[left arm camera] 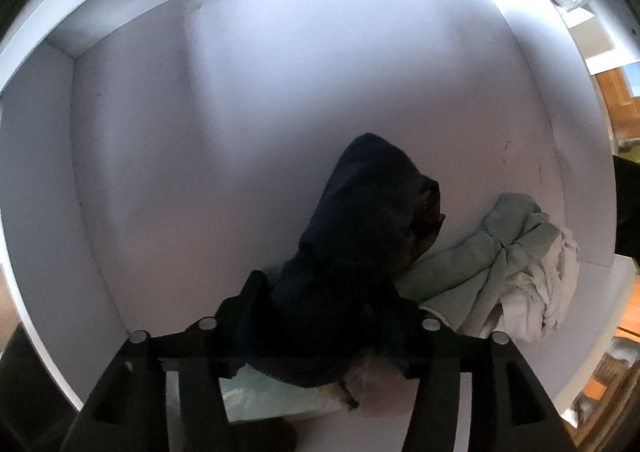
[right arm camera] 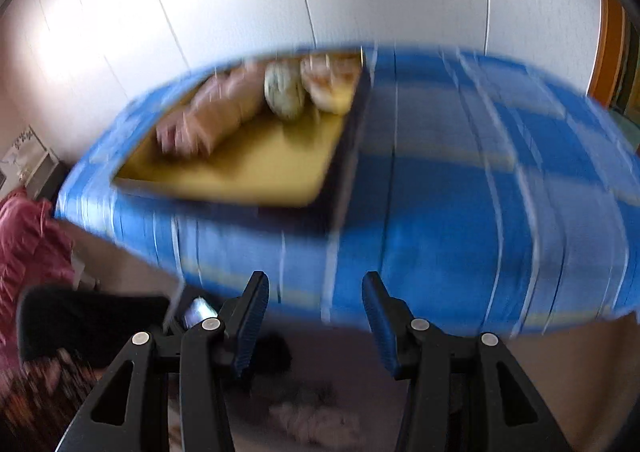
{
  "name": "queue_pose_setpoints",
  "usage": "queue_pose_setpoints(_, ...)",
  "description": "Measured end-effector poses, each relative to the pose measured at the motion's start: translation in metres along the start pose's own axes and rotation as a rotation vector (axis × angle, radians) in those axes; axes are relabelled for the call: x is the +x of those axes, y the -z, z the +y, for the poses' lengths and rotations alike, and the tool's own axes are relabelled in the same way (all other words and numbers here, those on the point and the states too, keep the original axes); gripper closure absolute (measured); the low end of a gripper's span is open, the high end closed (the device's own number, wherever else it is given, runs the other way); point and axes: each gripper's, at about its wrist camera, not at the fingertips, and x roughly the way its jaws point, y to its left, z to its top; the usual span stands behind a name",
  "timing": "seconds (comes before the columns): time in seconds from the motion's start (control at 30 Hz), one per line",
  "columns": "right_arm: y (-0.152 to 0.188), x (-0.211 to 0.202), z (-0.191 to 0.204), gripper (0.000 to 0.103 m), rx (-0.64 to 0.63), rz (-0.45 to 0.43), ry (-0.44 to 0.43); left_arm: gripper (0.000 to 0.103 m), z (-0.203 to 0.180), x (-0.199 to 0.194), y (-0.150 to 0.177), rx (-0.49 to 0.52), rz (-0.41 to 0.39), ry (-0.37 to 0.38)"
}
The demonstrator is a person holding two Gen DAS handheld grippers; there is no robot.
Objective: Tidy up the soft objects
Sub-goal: 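Move the right tool back into the shelf toward the grey-green cloth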
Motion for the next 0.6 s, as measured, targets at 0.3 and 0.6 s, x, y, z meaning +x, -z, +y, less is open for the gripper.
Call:
queue_pose_setpoints(0.3, 0.080, 0.099, -0.005, 0.054, 0.002, 0.357, -0.015, 0.045, -0.003, 0.012, 0.010, 0.027, 0.038, -0.045)
queue_pose_setpoints(0.6, 0.110, 0.173, 0.033, 0.054, -0.247, 0.578, -0.027, 0.073, -0.005, 0.004, 0.011, 0.001, -0.008, -0.030)
